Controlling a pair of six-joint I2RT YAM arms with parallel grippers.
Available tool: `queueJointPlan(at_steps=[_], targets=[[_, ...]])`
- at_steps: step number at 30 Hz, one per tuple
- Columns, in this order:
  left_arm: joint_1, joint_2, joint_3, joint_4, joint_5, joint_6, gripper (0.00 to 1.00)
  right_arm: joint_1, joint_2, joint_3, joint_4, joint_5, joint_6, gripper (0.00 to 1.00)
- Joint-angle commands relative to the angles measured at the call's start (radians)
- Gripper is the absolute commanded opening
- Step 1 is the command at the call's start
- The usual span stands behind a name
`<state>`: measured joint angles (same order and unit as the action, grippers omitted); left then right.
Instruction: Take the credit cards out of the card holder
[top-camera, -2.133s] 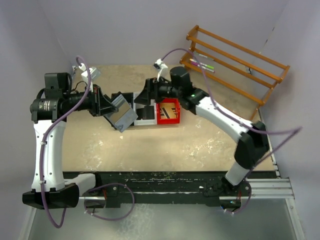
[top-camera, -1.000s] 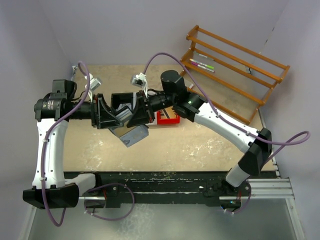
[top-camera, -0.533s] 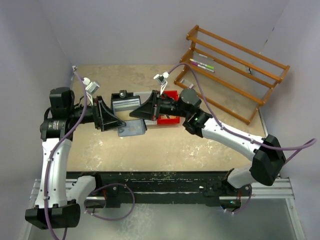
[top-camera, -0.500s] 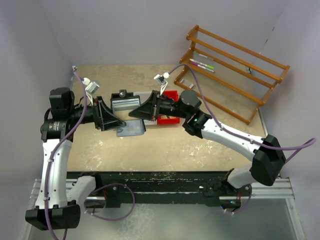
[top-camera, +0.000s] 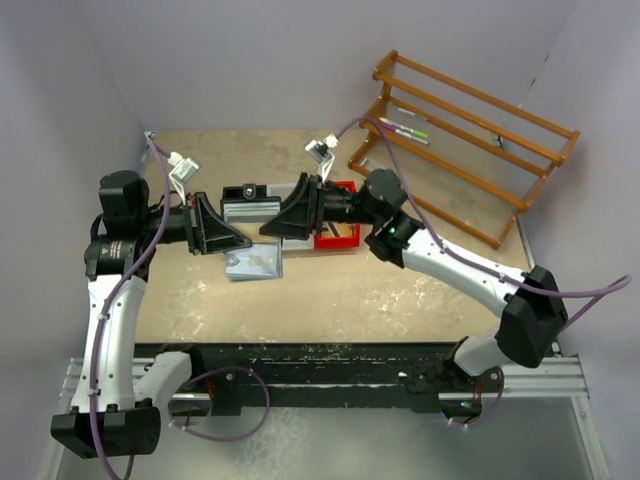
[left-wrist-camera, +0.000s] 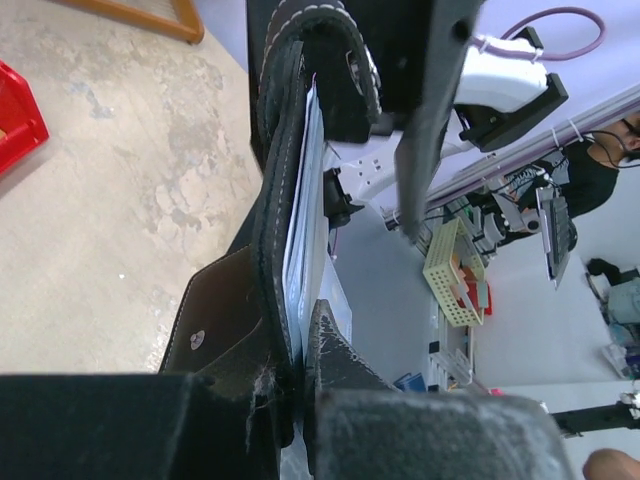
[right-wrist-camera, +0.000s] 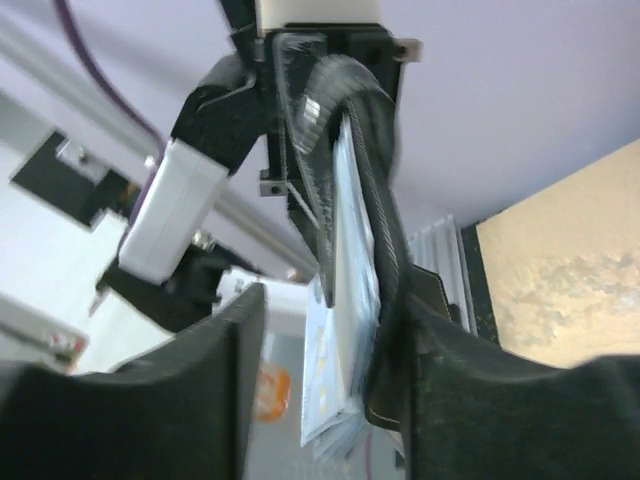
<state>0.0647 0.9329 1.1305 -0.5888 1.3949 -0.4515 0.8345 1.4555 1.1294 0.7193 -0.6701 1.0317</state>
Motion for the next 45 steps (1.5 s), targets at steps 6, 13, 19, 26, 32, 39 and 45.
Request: queueJointPlan(at_steps=[6,13,19,26,32,39,45], targets=[[0.003,0.107,0.142,-0.449,0.040,0.426,0.00,-0.074,0.126,0.434,-0.595,-0.423,-0.431,0.67],[0.003,0.127,0.183,-0.494,0.042,0.470,0.00,-0.074,0.203,0.568,-0.895,-0.415,-0.624,0.54],[0.003,0.127,0.191,-0.494,0.042,0.479,0.00,-0.070,0.227,0.594,-0.918,-0.400,-0.633,0.33],[0.003,0.131,0.198,-0.440,0.001,0.451,0.17,-0.077,0.217,0.547,-0.672,-0.419,-0.463,0.00],[0.003,0.066,0.082,-0.069,-0.007,0.078,0.71,-0.097,0.148,0.386,-0.304,-0.249,-0.173,0.00],[0.003,-0.040,-0.114,0.379,0.008,-0.309,0.72,-0.098,0.034,0.178,0.097,-0.074,0.050,0.00],[0.003,-0.047,-0.143,0.366,0.019,-0.317,0.67,-0.098,-0.037,0.090,0.170,0.026,0.070,0.00]])
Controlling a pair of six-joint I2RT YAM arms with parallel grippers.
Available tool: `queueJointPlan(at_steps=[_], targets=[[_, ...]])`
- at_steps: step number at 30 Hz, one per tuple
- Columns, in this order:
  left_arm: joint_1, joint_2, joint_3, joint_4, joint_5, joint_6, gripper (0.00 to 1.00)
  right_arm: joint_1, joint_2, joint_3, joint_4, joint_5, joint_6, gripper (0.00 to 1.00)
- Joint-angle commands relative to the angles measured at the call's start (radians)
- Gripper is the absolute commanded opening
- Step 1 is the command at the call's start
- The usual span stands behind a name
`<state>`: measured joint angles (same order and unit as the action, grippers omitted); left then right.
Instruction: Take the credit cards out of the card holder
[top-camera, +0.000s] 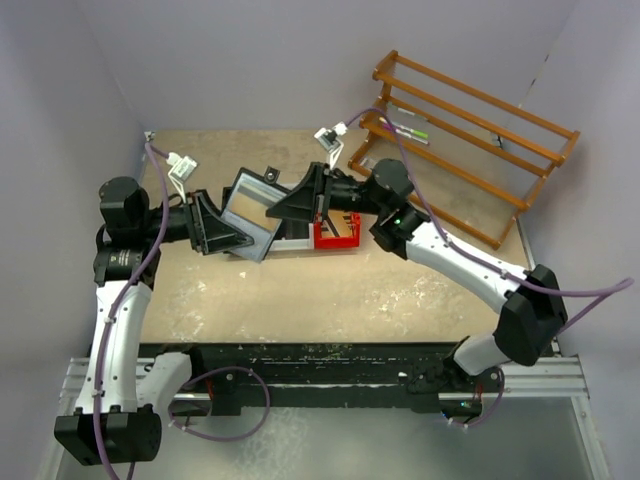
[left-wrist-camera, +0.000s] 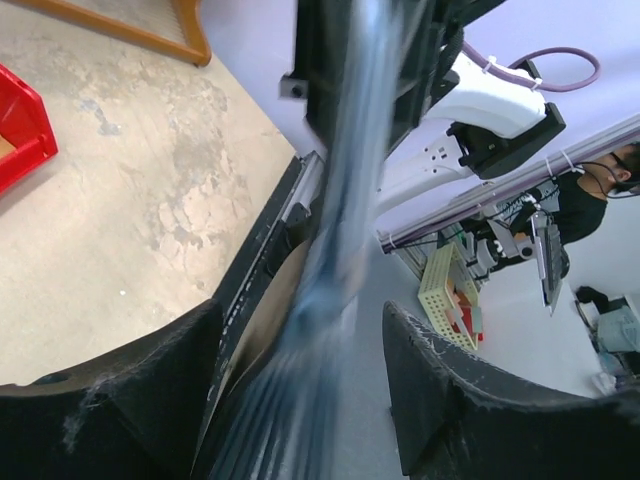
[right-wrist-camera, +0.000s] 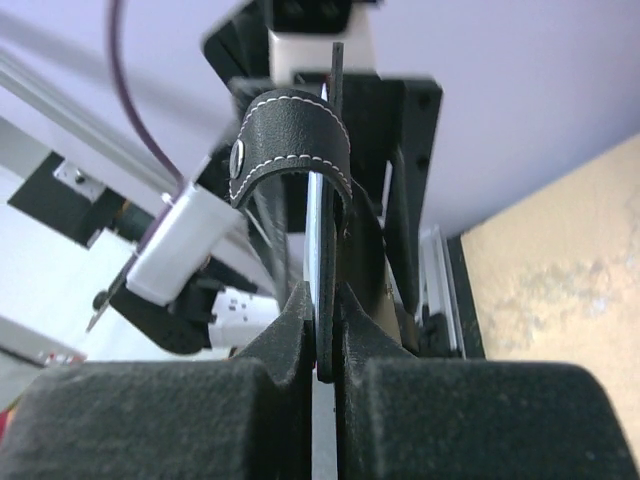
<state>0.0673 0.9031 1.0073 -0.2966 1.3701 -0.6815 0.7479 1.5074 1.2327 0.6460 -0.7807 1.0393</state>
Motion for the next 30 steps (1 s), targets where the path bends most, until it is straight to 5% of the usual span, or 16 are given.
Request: queueJointPlan(at_steps=[1,8,15,21,28,30], targets=[[0.000,-0.020,-0.022,0.068,0.046,-0.082,0.66,-0.012,-0.097,-0.022,0.248,0.140,0.067,0.00],[0.000,-0.020,-0.021,0.078,0.043,-0.132,0.53,-0.011,-0.154,-0.096,0.257,0.271,0.032,0.00],[0.000,-0.069,-0.092,0.415,-0.011,-0.433,0.52,-0.010,-0.145,-0.189,0.389,0.297,0.116,0.00],[0.000,-0.059,-0.116,0.489,-0.047,-0.498,0.52,0.018,-0.122,-0.217,0.461,0.333,0.145,0.00],[0.000,-0.050,-0.110,0.370,-0.113,-0.416,0.25,0.045,-0.111,-0.282,0.492,0.352,0.146,0.00],[0.000,-0.041,-0.083,0.267,-0.136,-0.334,0.16,0.045,-0.114,-0.304,0.486,0.330,0.145,0.16]])
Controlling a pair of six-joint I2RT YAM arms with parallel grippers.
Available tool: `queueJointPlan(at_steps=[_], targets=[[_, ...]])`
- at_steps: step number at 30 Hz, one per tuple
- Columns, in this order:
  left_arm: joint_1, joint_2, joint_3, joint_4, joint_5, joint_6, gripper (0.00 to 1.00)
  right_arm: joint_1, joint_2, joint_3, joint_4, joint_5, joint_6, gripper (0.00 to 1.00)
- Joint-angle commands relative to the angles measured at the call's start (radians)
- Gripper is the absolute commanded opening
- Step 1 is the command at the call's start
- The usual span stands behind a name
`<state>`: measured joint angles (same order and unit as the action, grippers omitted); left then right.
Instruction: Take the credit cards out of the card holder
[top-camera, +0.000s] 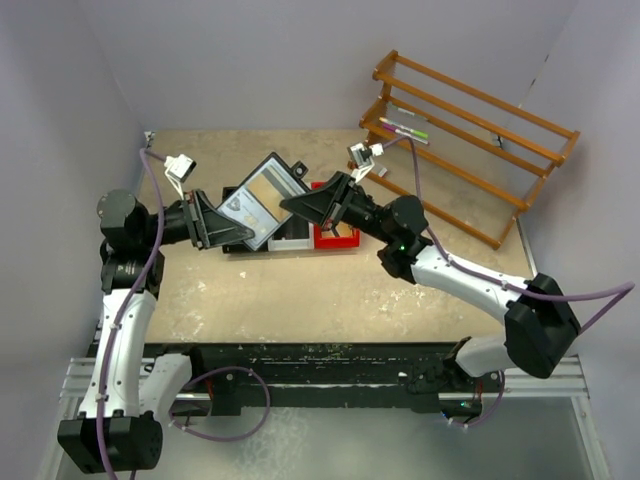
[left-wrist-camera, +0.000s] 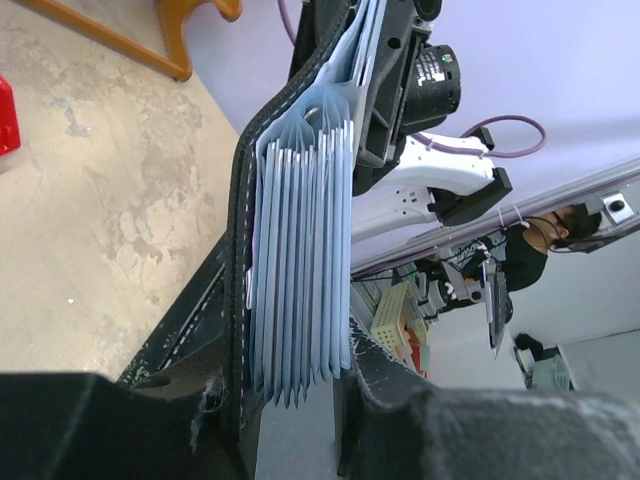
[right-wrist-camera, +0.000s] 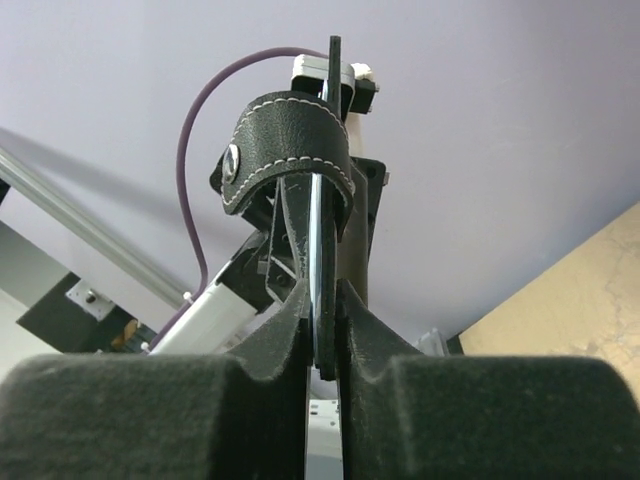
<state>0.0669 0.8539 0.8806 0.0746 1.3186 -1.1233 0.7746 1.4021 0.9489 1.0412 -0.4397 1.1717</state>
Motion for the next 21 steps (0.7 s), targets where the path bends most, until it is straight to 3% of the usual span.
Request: queueJointPlan(at_steps=[1,3,4,8,11,14,16,21], targets=[[0.001,0.016,0.060,-0.155,-0.093,0.155,0.11,0.018,-0.009,-0.028,0.093,-0.034,0.024,0.28],[0.001,0.031,0.099,-0.270,-0.102,0.247,0.09,-0.007,-0.007,-0.025,0.055,-0.084,0.023,0.57],[0.001,0.039,0.118,-0.317,-0.101,0.287,0.08,-0.025,0.002,-0.006,0.021,-0.131,0.010,0.64],[0.001,0.072,0.182,-0.473,-0.087,0.420,0.08,-0.073,0.085,0.158,-0.169,-0.373,-0.071,0.71],[0.001,0.081,0.207,-0.547,-0.083,0.471,0.08,-0.080,0.121,0.296,-0.476,-0.422,-0.256,0.72],[0.001,0.080,0.209,-0.573,-0.072,0.494,0.07,-0.085,0.124,0.341,-0.571,-0.425,-0.336,0.63],[0.001,0.079,0.211,-0.597,-0.066,0.513,0.07,-0.090,0.122,0.345,-0.571,-0.433,-0.339,0.52],[0.001,0.082,0.229,-0.634,-0.052,0.548,0.09,-0.090,0.095,0.301,-0.499,-0.421,-0.288,0.09]])
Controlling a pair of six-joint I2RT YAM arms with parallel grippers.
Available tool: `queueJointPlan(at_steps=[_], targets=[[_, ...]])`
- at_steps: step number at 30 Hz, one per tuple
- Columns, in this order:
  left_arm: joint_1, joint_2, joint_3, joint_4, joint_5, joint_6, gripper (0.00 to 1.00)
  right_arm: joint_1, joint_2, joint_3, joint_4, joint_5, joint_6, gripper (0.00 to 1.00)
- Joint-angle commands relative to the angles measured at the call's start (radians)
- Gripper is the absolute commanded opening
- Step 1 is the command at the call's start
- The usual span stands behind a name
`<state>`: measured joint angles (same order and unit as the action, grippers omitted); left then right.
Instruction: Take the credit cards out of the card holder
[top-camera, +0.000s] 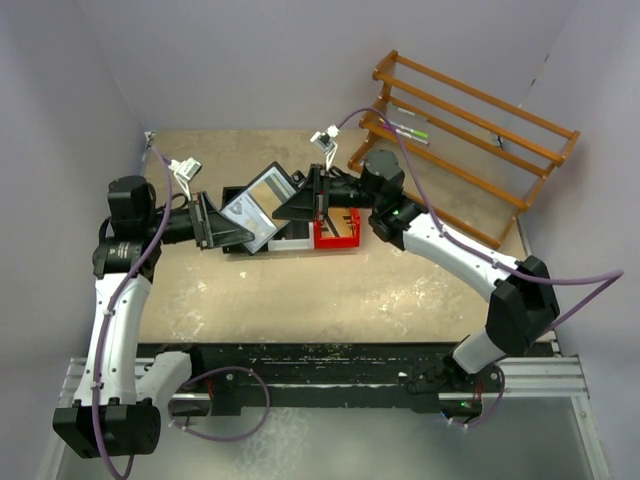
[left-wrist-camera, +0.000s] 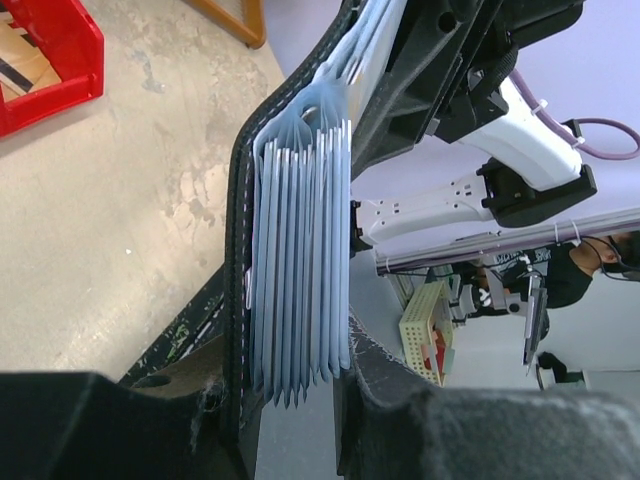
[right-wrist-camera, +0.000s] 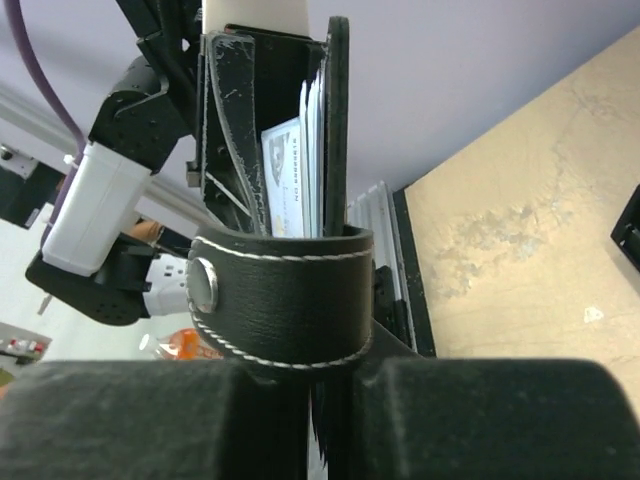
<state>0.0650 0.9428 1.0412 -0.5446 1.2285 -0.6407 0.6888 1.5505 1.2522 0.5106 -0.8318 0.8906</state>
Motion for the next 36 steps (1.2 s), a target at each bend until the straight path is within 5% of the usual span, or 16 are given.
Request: queueJointPlan(at_steps=[1,4,8,17,26,28,31,36], targets=[[0.002,-0.010,0.070,-0.004,0.050,0.062,0.15,-0.005,-0.063,-0.029,0.058,-0.005,0.013,0.03],[0.002,-0.032,0.032,0.147,0.084,-0.072,0.50,0.008,-0.099,-0.124,0.272,0.102,0.132,0.00],[0.002,-0.092,-0.084,0.500,0.059,-0.337,0.62,0.055,-0.134,-0.253,0.507,0.233,0.260,0.00],[0.002,-0.085,-0.140,0.683,0.034,-0.489,0.52,0.162,-0.179,-0.379,0.640,0.474,0.288,0.00],[0.002,-0.079,-0.144,0.653,0.015,-0.476,0.36,0.194,-0.134,-0.395,0.738,0.444,0.316,0.00],[0.002,-0.070,-0.140,0.655,0.021,-0.476,0.24,0.193,-0.123,-0.410,0.768,0.402,0.357,0.14],[0.002,-0.063,-0.126,0.640,0.029,-0.467,0.18,0.141,-0.132,-0.435,0.724,0.368,0.399,0.49],[0.002,-0.058,-0.080,0.507,0.029,-0.360,0.18,-0.021,-0.181,-0.435,0.505,0.264,0.421,0.65]])
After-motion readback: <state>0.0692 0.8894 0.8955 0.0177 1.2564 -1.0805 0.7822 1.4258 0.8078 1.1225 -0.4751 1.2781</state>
